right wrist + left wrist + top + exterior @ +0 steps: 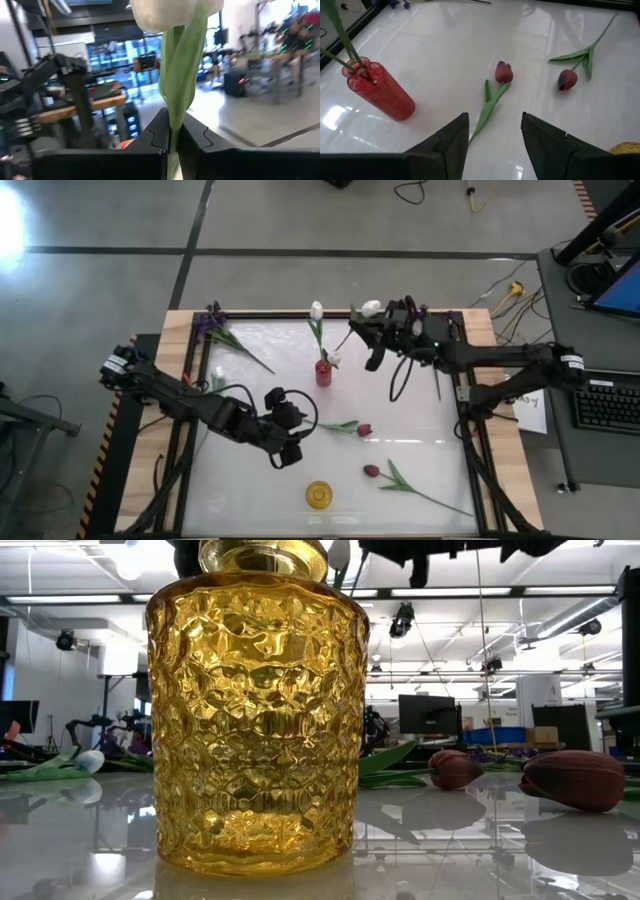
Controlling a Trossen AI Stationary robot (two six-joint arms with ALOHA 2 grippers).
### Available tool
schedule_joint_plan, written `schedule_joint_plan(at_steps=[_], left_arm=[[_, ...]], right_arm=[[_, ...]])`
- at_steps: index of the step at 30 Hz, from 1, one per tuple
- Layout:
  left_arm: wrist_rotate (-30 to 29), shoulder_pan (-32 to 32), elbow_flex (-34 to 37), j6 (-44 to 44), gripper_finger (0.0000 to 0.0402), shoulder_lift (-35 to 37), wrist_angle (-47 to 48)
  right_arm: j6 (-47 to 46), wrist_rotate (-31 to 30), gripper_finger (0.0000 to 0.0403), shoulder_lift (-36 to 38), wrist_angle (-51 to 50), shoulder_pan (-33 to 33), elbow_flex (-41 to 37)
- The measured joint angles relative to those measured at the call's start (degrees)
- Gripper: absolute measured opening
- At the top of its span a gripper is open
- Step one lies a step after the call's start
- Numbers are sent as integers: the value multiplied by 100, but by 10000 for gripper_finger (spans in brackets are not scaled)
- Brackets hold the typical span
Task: Sort flowers into vase by color
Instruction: Put the bottom white tulip into the red vase
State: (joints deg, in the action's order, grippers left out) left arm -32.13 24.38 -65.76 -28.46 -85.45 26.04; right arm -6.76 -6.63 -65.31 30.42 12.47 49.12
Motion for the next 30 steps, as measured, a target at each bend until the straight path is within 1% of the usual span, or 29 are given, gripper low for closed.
schedule_joint_plan(at_steps=[4, 10, 18, 30], left_arm=[[-31, 0, -2, 5, 168, 0, 2], [-36, 0, -4, 5, 168, 0, 7], [-34, 0, -9, -6, 168, 0, 28], [-34, -7, -9, -11, 168, 2, 27]], right_arm=[[-115, 214, 12, -119, -5, 68, 0], [42, 216, 12, -309, 21, 70, 0], [148, 214, 12, -256, 176, 70, 0], [315, 194, 13, -244, 95, 107, 0]])
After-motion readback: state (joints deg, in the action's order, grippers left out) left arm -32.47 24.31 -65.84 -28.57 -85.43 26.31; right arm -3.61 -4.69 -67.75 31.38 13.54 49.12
